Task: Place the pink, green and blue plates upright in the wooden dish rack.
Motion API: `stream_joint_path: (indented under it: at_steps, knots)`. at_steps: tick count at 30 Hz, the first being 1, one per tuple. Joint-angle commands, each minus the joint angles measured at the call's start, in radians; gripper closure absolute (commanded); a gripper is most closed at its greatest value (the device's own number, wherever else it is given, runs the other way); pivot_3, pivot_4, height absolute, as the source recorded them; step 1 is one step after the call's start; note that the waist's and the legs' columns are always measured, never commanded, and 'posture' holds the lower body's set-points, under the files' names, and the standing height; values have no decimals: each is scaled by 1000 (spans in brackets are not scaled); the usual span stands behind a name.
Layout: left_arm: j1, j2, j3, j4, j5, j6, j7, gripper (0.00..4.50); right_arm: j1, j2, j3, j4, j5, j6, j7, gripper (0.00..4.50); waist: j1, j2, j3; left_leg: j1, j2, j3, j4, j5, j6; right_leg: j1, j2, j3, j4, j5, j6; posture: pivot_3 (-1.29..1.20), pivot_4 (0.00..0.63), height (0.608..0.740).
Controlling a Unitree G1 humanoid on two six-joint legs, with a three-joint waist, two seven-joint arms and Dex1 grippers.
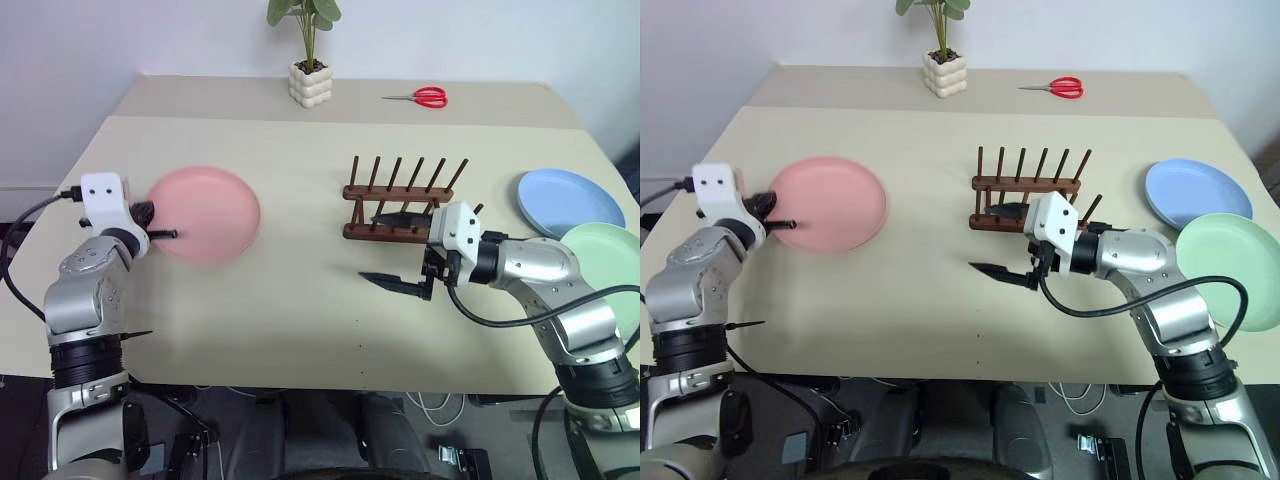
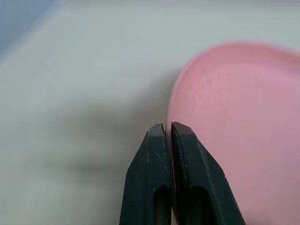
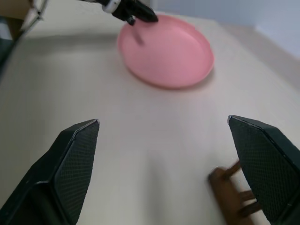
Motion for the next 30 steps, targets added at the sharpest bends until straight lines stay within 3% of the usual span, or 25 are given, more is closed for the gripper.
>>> stream_joint_path:
  at_steps: [1, 11, 22, 26, 30]
  knots:
    - [-82, -28, 8, -149, -32, -123, 11, 4481, -94, 38, 32, 41, -109, -123, -46, 0, -2, 0, 0, 0, 0, 0, 0, 0, 0, 0, 0, 0, 0, 0, 0, 0, 150, 730]
    - [-188, -100, -144, -360, -25, -90, 37, 4481, -337, 196, 233, 278, -538, -452, -273, 0, -8, 0, 0, 0, 0, 0, -2, 0, -1, -2, 0, 0, 0, 0, 0, 0, 150, 730]
    - [-195, -160, -212, -458, -58, -3, 43, 4481, -369, 228, 267, 384, -651, -569, -339, 0, -8, 0, 0, 0, 0, 0, -2, 0, -1, -2, 0, 0, 0, 0, 0, 0, 150, 730]
    - [-195, -170, -211, -463, -64, 9, 42, 4500, -369, 227, 270, 397, -683, -591, -358, 1632, -9, 0, 0, 0, 0, 0, -2, 0, -1, -2, 0, 0, 0, 0, 0, 0, 150, 730]
    - [-199, -176, -198, -451, -72, 16, 46, 4500, -362, 224, 269, 404, -716, -628, -386, 3693, -9, 0, 0, 0, 0, 0, -2, 0, -1, -2, 0, 0, 0, 0, 0, 0, 150, 730]
